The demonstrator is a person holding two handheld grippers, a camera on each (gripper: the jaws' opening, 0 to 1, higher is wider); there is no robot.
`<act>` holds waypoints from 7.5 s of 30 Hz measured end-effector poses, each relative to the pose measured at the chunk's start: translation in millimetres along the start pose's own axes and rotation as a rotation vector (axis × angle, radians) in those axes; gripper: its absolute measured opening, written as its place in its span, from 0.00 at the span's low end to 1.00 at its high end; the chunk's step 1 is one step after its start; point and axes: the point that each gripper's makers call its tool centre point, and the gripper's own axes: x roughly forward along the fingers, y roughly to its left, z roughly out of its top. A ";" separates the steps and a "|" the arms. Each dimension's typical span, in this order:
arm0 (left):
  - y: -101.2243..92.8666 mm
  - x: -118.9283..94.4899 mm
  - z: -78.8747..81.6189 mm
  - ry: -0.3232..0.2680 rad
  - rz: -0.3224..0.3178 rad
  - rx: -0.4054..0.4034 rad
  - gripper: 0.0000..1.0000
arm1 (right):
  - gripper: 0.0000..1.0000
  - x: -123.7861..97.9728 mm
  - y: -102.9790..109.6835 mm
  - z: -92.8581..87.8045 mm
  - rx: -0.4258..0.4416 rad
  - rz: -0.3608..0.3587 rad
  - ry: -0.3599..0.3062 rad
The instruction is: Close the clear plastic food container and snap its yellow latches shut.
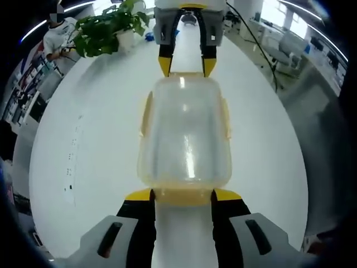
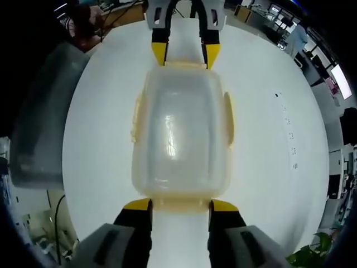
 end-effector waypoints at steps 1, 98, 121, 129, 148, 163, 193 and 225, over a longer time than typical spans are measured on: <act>0.2 0.7 0.2 0.000 -0.001 0.002 0.36 | 0.37 0.4 -0.4 -0.3 0.001 0.002 0.002; -123.2 -97.0 -161.8 -0.140 -0.021 -0.156 0.43 | 0.40 -0.1 101.7 163.7 -0.011 0.014 -0.372; -118.5 -88.0 -105.6 -0.223 -0.007 -0.124 0.36 | 0.32 4.0 108.9 218.7 -0.043 0.047 -0.437; -122.1 -73.7 -81.3 -0.258 -0.027 -0.100 0.33 | 0.32 3.9 107.7 240.9 -0.063 0.056 -0.457; -132.7 -62.0 -53.1 -0.307 -0.056 -0.113 0.35 | 0.35 7.1 105.3 254.5 -0.090 0.060 -0.476; -144.6 -58.4 -51.4 -0.297 0.006 -0.067 0.39 | 0.39 8.6 101.0 258.8 -0.110 0.063 -0.471; -153.1 -47.6 -65.0 -0.167 0.224 0.101 0.41 | 0.49 26.7 86.3 251.9 -0.071 0.234 -0.370; -155.5 -41.6 -63.8 -0.152 0.342 0.110 0.36 | 0.38 31.9 88.8 256.2 -0.067 0.393 -0.273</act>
